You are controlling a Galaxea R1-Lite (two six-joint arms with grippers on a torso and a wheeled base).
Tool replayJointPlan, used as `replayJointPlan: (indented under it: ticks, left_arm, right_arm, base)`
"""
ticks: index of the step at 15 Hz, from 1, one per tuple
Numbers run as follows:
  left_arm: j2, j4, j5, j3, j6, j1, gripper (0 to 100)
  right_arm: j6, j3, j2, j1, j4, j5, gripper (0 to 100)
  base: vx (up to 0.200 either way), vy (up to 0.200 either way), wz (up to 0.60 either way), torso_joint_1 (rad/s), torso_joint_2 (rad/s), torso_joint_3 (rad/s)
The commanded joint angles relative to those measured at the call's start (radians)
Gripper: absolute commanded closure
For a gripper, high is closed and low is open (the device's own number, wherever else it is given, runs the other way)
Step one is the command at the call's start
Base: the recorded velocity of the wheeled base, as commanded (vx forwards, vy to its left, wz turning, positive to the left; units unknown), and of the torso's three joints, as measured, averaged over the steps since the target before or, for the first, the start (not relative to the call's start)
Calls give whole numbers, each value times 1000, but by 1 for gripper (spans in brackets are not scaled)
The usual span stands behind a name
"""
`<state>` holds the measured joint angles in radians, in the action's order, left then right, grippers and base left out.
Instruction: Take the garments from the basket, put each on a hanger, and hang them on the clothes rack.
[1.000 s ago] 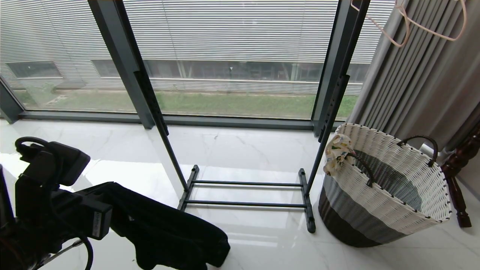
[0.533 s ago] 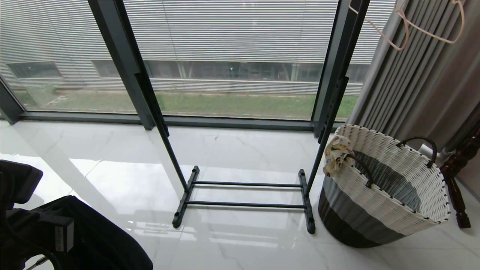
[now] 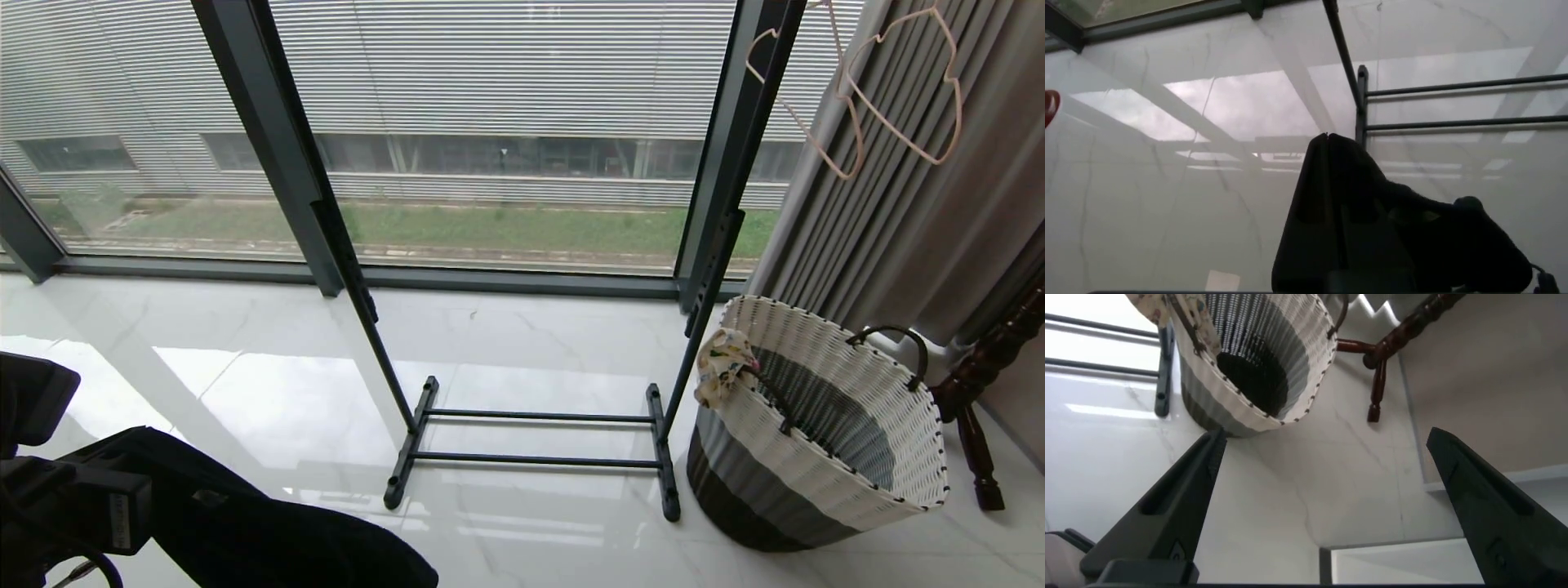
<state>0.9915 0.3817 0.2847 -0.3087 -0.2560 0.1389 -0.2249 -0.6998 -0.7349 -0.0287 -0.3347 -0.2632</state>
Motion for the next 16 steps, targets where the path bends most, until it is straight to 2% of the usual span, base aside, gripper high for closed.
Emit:
replayJointPlan:
  ticks: [1, 16]
  left_arm:
    - [1, 0, 1, -1, 0, -1, 100]
    - [-34, 3, 5, -20, -2, -1, 100]
  right_arm:
    - [1, 0, -11, 0, 2, 1, 0]
    - [4, -1, -9, 0, 19, 18, 0]
  base:
    - [0, 0, 0, 168, -466, -290]
    - [0, 0, 0, 213, -493, -285]
